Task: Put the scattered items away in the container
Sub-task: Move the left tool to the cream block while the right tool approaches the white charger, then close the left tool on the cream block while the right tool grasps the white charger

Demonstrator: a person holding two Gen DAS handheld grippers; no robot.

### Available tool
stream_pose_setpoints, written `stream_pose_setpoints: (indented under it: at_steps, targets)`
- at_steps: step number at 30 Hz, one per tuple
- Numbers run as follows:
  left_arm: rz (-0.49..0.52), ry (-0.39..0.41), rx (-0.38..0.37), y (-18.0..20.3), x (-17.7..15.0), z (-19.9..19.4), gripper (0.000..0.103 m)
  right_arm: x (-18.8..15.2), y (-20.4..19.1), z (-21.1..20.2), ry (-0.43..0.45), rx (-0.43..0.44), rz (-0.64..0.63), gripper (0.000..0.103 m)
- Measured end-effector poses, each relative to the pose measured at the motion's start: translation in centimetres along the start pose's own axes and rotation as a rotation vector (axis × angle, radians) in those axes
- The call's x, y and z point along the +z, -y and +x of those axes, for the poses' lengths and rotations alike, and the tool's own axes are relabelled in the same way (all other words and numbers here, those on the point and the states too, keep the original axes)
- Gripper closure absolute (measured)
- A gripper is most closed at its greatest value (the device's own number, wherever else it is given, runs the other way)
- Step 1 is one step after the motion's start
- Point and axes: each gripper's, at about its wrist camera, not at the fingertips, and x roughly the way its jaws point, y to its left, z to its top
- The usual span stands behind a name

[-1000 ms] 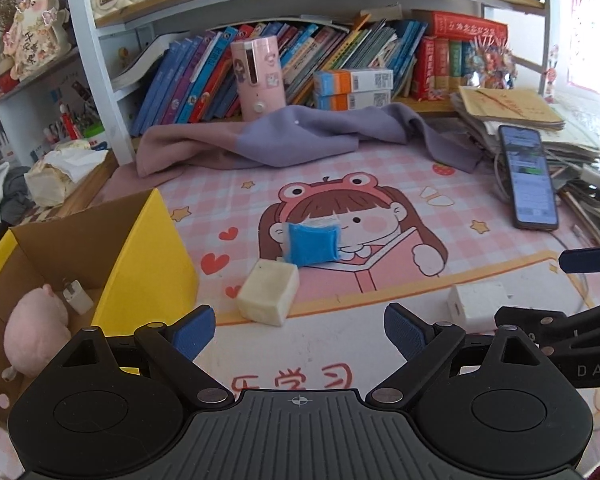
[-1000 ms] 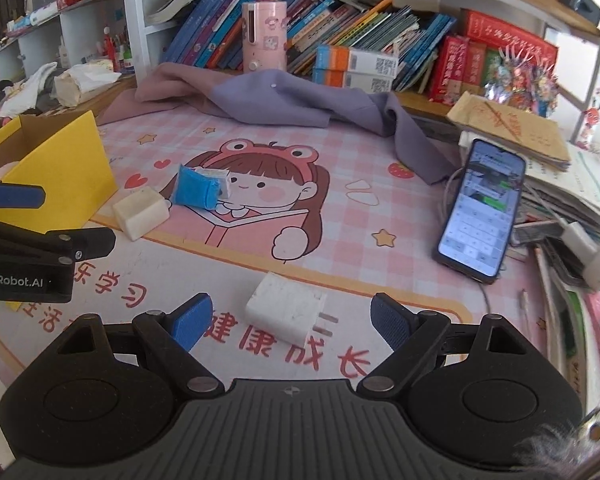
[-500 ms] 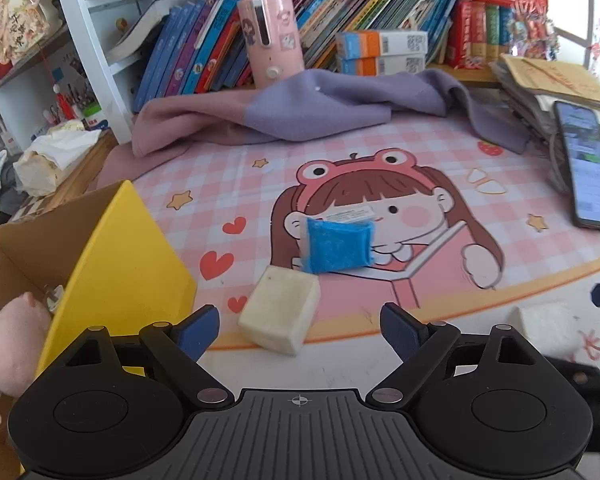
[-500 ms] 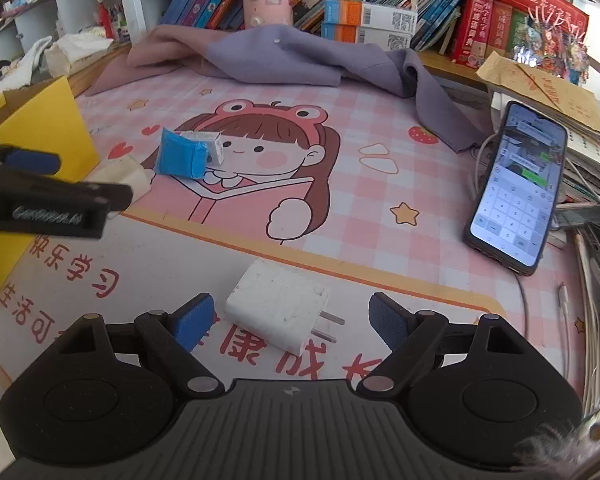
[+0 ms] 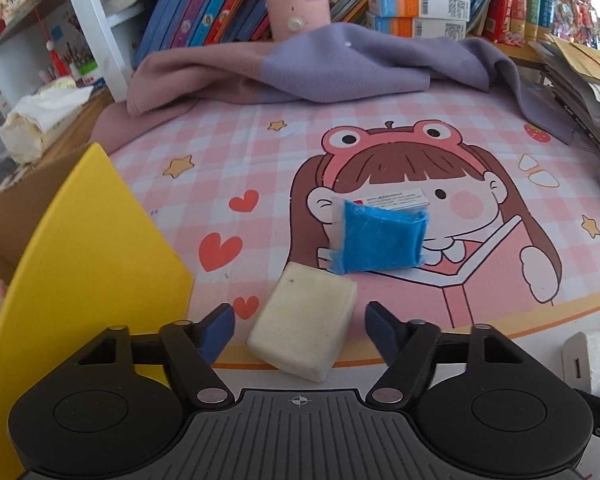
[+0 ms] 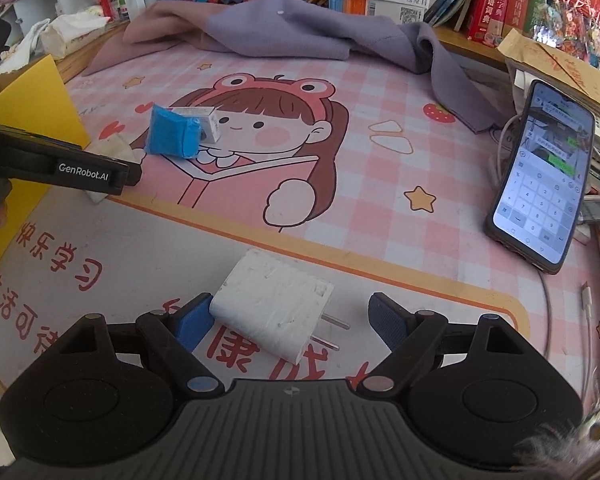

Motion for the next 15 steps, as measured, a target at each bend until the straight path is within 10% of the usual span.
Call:
stream_pose_setpoints:
  at_steps: [15]
  targets:
    - [-0.046,0.009,-0.061,-0.64,-0.02,-0.15,0.064,-0.04,-0.30,0.16,-0.007,0.002,-0.049,0.035]
